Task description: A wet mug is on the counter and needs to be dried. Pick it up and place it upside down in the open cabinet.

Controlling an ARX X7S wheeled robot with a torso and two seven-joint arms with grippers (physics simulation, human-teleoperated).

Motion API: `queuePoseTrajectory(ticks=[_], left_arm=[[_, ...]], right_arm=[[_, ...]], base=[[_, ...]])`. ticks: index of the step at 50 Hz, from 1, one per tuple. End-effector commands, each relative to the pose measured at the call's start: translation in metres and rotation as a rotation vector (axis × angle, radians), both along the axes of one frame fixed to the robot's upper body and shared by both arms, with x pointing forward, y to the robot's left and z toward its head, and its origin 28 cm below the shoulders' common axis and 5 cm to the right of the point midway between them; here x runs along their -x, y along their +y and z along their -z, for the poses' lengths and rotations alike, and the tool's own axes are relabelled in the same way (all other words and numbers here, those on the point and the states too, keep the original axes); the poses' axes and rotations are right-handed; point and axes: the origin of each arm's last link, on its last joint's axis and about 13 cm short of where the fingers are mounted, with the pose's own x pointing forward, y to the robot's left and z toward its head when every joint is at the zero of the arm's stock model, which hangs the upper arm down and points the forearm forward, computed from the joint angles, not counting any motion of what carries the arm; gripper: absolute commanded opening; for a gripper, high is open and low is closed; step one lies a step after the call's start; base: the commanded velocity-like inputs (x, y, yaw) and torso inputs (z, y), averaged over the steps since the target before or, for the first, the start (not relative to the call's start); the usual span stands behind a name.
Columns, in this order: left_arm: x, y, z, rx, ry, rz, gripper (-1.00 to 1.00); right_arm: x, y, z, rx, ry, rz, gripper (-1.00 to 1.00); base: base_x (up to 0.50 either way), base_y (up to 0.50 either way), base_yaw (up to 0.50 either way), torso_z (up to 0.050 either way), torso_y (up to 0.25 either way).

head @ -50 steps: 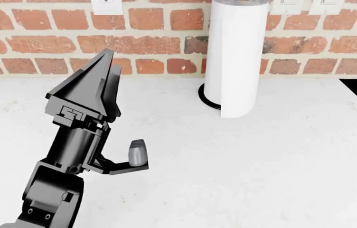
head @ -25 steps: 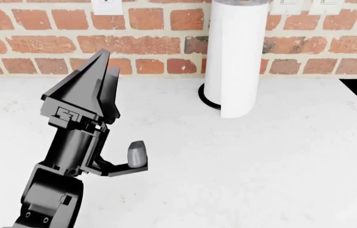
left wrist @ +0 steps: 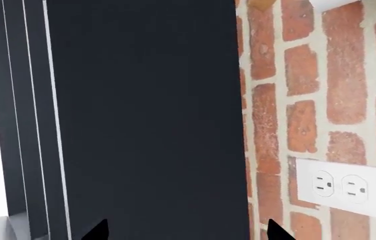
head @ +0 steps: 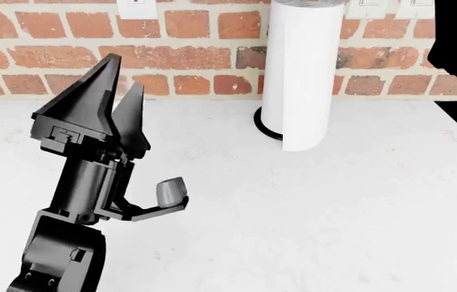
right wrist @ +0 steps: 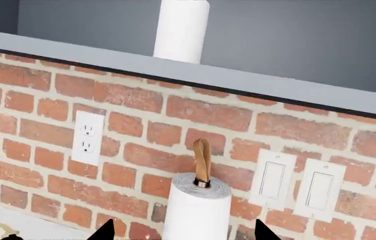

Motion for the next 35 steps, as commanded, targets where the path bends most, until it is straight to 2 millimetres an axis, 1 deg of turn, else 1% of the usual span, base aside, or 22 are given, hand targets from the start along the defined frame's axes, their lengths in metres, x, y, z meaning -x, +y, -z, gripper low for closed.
queuePoseTrajectory(ticks=[1, 3, 6, 11, 15, 21, 25, 28, 30, 32, 33, 35], left_arm=[[0.006, -0.001, -0.005, 0.126, 0.069, 0.013, 1.00], [0.008, -0.003, -0.008, 0.160, 0.092, 0.023, 1.00], [0.008, -0.004, -0.011, 0.254, 0.200, 0.040, 1.00], [0.008, -0.003, -0.018, 0.438, 0.343, 0.077, 1.00], [0.012, -0.003, -0.029, 0.596, 0.452, 0.115, 1.00], [0.023, -0.003, -0.038, 0.828, 0.657, 0.203, 1.00], [0.034, 0.000, -0.046, 0.972, 0.761, 0.279, 1.00], [0.037, 0.004, -0.049, 1.011, 0.791, 0.310, 1.00], [0.036, 0.009, -0.050, 1.089, 0.831, 0.354, 1.00], [0.033, 0.029, -0.069, 1.237, 0.638, 0.290, 1.00], [0.031, 0.032, -0.075, 1.285, 0.590, 0.269, 1.00], [0.034, 0.024, -0.076, 1.329, 0.561, 0.255, 1.00]], right_arm=[[0.002, -0.005, 0.008, -0.013, 0.003, 0.019, 1.00], [0.003, -0.005, 0.009, -0.015, 0.000, 0.022, 1.00], [0.004, -0.006, 0.010, -0.016, -0.004, 0.028, 1.00], [0.006, -0.011, 0.013, -0.028, -0.006, 0.042, 1.00], [0.008, -0.014, 0.016, -0.038, -0.003, 0.055, 1.00], [0.011, -0.020, 0.027, -0.043, 0.005, 0.075, 1.00], [0.015, -0.025, 0.036, -0.056, 0.004, 0.079, 1.00], [0.016, -0.028, 0.041, -0.069, 0.003, 0.084, 1.00], [0.017, -0.029, 0.043, -0.076, 0.002, 0.086, 1.00], [0.018, -0.030, 0.045, -0.079, 0.002, 0.087, 1.00], [0.018, -0.030, 0.047, -0.079, 0.003, 0.087, 1.00], [0.019, -0.030, 0.049, -0.079, 0.004, 0.089, 1.00]], base=[[0.00, 0.00, 0.00, 0.000, 0.000], [0.00, 0.00, 0.00, 0.000, 0.000], [0.00, 0.00, 0.00, 0.000, 0.000], [0.00, 0.00, 0.00, 0.000, 0.000], [0.00, 0.00, 0.00, 0.000, 0.000], [0.00, 0.00, 0.00, 0.000, 0.000], [0.00, 0.00, 0.00, 0.000, 0.000], [0.00, 0.00, 0.00, 0.000, 0.000], [0.00, 0.00, 0.00, 0.000, 0.000], [0.00, 0.00, 0.00, 0.000, 0.000], [0.00, 0.00, 0.00, 0.000, 0.000], [0.00, 0.00, 0.00, 0.000, 0.000]])
